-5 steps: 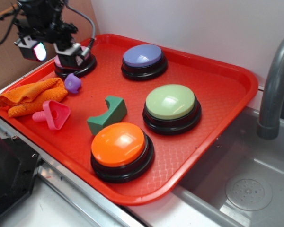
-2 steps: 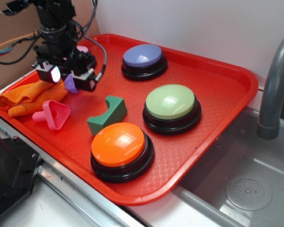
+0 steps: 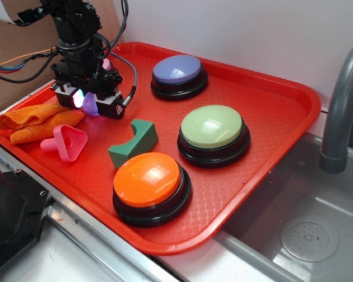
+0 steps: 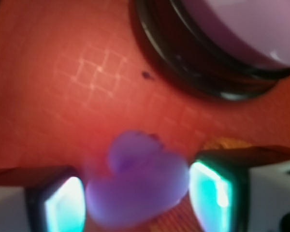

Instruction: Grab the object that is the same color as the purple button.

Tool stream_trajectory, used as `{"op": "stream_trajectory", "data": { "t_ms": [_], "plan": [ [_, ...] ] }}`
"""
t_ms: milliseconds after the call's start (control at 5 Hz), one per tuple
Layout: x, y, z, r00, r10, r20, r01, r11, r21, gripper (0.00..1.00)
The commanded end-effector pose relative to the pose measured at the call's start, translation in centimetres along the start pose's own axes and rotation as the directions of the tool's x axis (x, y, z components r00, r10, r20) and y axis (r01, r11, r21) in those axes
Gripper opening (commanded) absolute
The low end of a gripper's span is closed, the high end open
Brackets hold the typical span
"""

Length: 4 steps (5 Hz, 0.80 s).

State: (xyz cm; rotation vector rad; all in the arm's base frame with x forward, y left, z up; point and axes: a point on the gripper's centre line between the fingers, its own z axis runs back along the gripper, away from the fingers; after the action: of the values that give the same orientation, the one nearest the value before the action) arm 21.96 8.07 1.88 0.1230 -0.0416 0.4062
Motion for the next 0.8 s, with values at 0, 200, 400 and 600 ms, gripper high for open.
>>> {"op": "stream_trajectory", "data": {
  "t_ms": [0, 200, 400, 600],
  "plan": [
    [0.7, 0.7, 0.6, 0.999, -0.031, 0.037, 0.031, 0.999, -0.008, 0.00],
    [0.7, -0.2, 3.9, 0.988, -0.145, 0.048, 0.147, 0.989, -0.023, 0.00],
    [-0.6, -1.9, 9.2, 0.937, -0.343, 0.061, 0.348, 0.925, -0.154, 0.00],
    [-2.4, -3.4, 13.6, 0.911, -0.409, 0.063, 0.413, 0.901, -0.128, 0.00]
  ]
}}
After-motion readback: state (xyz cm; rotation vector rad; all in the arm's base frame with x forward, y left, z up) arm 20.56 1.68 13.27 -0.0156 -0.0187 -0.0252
